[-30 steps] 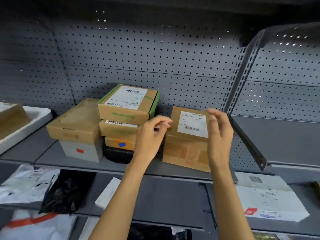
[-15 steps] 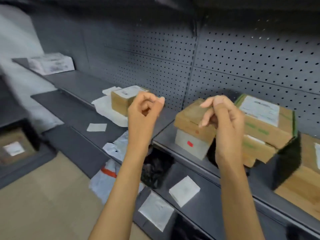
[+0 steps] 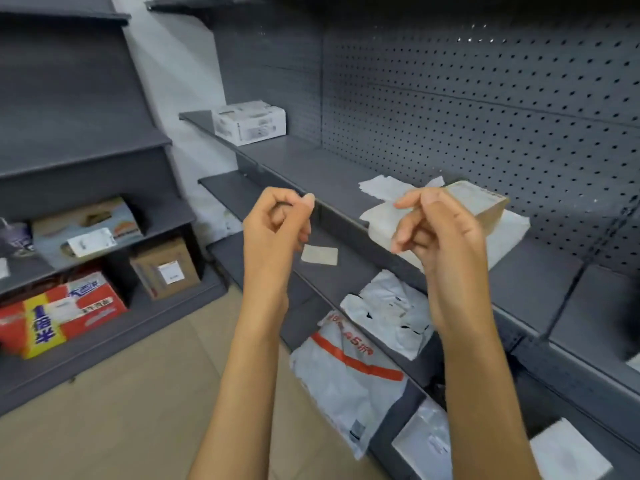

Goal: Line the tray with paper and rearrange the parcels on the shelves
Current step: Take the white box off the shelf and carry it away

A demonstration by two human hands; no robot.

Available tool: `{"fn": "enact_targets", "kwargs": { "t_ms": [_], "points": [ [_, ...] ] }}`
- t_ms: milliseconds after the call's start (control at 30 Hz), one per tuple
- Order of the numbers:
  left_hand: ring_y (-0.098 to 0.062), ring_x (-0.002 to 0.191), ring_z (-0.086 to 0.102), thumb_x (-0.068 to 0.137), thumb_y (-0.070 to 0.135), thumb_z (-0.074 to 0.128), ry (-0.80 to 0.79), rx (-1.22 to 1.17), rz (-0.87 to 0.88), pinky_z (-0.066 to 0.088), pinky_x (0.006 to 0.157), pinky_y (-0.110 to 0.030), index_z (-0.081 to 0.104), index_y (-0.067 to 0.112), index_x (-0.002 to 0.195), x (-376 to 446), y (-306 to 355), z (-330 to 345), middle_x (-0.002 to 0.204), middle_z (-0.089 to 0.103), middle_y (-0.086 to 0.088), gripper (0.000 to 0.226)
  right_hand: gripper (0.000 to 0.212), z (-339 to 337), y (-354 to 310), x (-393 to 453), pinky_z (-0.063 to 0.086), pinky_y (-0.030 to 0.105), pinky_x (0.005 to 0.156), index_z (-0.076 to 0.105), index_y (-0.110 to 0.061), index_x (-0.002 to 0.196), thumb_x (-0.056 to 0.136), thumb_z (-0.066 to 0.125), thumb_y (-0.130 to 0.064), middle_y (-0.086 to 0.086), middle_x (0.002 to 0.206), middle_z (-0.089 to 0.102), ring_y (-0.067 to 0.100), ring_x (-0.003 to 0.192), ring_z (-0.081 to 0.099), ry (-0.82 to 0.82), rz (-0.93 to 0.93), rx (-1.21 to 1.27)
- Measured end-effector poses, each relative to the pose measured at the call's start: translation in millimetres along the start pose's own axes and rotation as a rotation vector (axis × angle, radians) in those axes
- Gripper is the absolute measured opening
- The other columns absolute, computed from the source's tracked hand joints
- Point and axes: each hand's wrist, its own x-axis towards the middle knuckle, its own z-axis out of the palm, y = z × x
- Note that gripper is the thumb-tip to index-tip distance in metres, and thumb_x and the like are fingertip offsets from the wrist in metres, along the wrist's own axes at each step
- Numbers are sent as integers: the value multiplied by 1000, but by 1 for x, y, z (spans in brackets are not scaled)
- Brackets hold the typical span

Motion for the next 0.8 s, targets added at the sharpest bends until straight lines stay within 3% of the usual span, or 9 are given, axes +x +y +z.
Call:
{"fn": "enact_targets", "kwargs": {
  "t_ms": [167,333,400,467,533,600,667,800],
  "points": [
    [-8,59,48,98,22,63,55,31,-57,39,60,-21,53,18,82,56,-31,-60,63,53,5,20,35,56,58,54,50,21,67,66,-19,86,109,40,-18,-9,61,61,9,58,58,-86,179,48],
    [-7,58,52,100,20,57,52,177,-56,40,58,-18,64,13,92,134,-68,-97,64,60,6,13,31,96,115,122,48,19,68,67,-22,91,108,41,-21,-10,73,68,9,67,63,-192,238,-58],
    [-8,63,58,101,23,55,-34,377,-81,44,64,-21,67,9,101,169,-85,-107,71,67,4,18,27,109,138,158,51,22,71,68,-23,94,106,44,-23,-9,77,73,9,71,66,-222,178,-321],
    [-12,80,66,102,33,54,-269,700,-157,49,76,-30,65,19,114,206,-98,-117,91,72,-1,22,20,121,163,194,53,33,82,66,-26,102,103,48,-32,-8,86,74,14,86,68,-337,141,-683],
    [-20,109,63,100,45,54,-554,1008,-337,49,95,-36,56,30,134,245,-109,-122,118,68,-3,37,23,132,184,229,49,39,94,62,-29,117,101,50,-42,-6,100,68,21,104,62,-555,280,-932],
    [-23,125,57,99,50,53,-700,1087,-494,44,105,-35,45,32,147,287,-120,-122,134,62,-3,53,35,145,201,266,46,42,102,58,-28,130,101,51,-47,-1,114,62,24,115,59,-728,432,-993],
    [-22,128,56,99,52,52,-709,1056,-473,43,107,-35,41,34,149,319,-132,-121,139,60,-2,54,40,158,214,296,44,41,104,54,-30,136,101,49,-50,1,124,60,23,120,58,-776,455,-964],
    [-17,120,57,99,51,50,-645,977,-446,41,97,-29,40,39,148,385,-160,-143,130,59,5,51,42,191,248,356,38,34,93,48,-33,141,103,44,-50,-1,129,58,20,123,52,-682,410,-955]
  ]
}}
